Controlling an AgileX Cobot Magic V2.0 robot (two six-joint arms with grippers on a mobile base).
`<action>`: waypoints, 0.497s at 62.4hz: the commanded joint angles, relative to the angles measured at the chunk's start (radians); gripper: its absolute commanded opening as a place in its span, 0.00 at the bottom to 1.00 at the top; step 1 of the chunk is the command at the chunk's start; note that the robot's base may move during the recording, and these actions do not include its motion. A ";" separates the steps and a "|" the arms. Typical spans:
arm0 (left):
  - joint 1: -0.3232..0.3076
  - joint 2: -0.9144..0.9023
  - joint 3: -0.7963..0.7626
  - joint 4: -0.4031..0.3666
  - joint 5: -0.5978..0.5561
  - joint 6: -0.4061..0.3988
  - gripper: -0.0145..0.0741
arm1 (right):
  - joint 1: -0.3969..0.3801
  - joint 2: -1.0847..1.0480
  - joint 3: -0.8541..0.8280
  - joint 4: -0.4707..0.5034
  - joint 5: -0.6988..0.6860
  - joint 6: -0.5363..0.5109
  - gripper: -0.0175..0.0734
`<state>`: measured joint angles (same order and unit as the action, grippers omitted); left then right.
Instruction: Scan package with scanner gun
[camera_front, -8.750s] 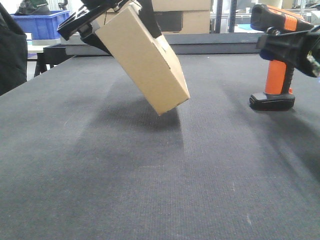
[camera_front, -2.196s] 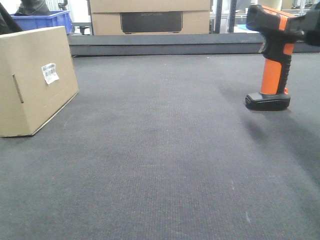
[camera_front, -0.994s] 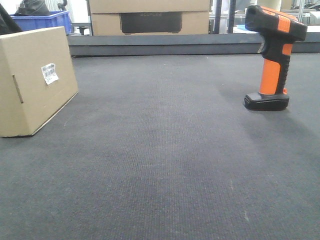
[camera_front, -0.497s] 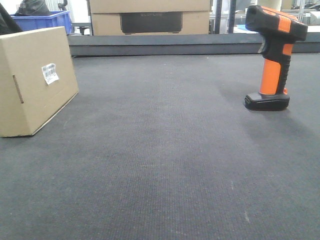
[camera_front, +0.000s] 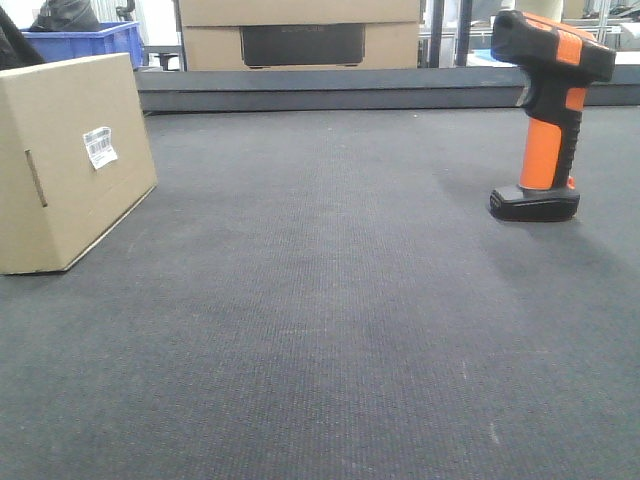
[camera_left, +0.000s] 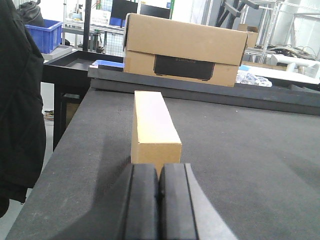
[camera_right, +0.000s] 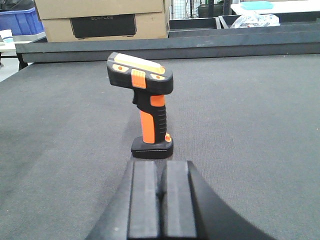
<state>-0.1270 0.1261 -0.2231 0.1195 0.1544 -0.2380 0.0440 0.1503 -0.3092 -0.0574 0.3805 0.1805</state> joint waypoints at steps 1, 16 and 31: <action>0.004 -0.003 0.001 -0.002 -0.020 -0.005 0.04 | -0.005 -0.004 -0.009 0.000 -0.021 0.003 0.01; 0.004 -0.003 0.001 -0.002 -0.020 -0.005 0.04 | -0.037 -0.102 0.109 0.023 -0.148 -0.121 0.01; 0.004 -0.003 0.001 -0.002 -0.020 -0.005 0.04 | -0.114 -0.150 0.257 0.073 -0.250 -0.234 0.01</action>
<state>-0.1270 0.1261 -0.2231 0.1195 0.1525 -0.2380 -0.0482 0.0057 -0.0889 -0.0188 0.2119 -0.0179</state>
